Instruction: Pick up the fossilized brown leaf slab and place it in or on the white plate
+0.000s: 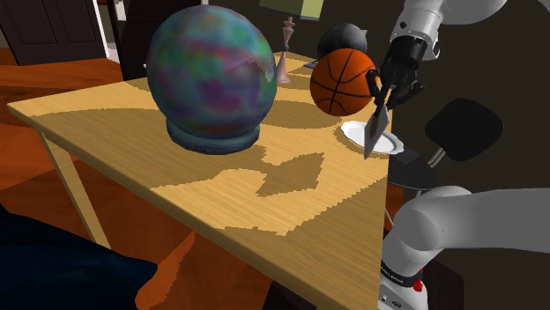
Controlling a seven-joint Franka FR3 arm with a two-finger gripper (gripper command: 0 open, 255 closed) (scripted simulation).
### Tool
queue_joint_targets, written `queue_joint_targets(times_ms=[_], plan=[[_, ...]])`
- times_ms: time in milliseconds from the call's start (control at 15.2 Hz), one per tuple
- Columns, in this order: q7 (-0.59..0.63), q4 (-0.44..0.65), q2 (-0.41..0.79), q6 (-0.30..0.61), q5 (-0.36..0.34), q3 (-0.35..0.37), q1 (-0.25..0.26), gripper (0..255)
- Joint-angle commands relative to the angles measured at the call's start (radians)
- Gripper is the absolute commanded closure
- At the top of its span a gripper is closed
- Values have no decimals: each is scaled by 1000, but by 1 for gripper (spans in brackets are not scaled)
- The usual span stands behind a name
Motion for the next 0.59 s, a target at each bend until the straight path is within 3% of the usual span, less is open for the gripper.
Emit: queue_joint_targets(times_ms=[0, 528], plan=[[-45, 22, 33, -5, -41, -39, -2, 255], [-231, 214, 243, -42, -173, -206, 3, 255]])
